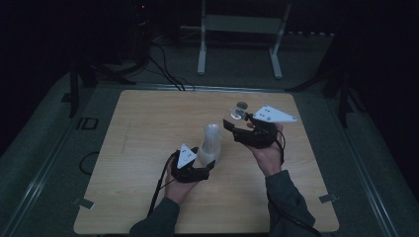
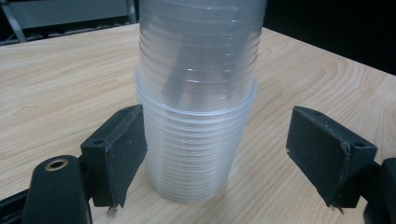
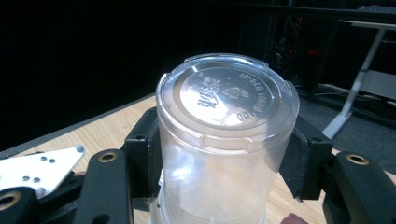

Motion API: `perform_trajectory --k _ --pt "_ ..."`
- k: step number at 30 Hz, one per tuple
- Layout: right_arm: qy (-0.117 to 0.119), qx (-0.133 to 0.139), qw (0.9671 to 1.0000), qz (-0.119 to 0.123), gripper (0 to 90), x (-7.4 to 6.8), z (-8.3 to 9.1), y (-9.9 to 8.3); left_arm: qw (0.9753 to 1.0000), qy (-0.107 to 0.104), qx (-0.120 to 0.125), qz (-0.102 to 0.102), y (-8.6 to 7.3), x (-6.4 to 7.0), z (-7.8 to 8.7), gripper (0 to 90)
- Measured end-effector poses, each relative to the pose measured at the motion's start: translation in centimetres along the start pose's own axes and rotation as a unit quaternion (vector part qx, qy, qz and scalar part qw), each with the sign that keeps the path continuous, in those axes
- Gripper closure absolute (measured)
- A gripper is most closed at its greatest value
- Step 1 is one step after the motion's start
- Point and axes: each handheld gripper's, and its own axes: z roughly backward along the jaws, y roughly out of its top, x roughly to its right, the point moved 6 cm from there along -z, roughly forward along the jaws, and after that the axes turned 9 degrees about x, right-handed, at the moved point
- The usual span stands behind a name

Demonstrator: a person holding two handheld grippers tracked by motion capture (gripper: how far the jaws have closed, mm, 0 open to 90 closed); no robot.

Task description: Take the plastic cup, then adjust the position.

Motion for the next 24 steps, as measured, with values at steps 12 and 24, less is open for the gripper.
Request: perform_trajectory --k 12,24 --pt "-0.024 -0.012 0.9996 -0.007 40.5 1.9 1.5 -1.3 1.0 -0.004 0.003 -0.001 0.2 0.2 0.1 20.1" --pt "-0.039 -0.017 0.9989 -0.018 40.7 3.2 2.7 -2.4 0.9998 -0.011 0.013 -0.006 0.6 0.8 0.4 20.7"
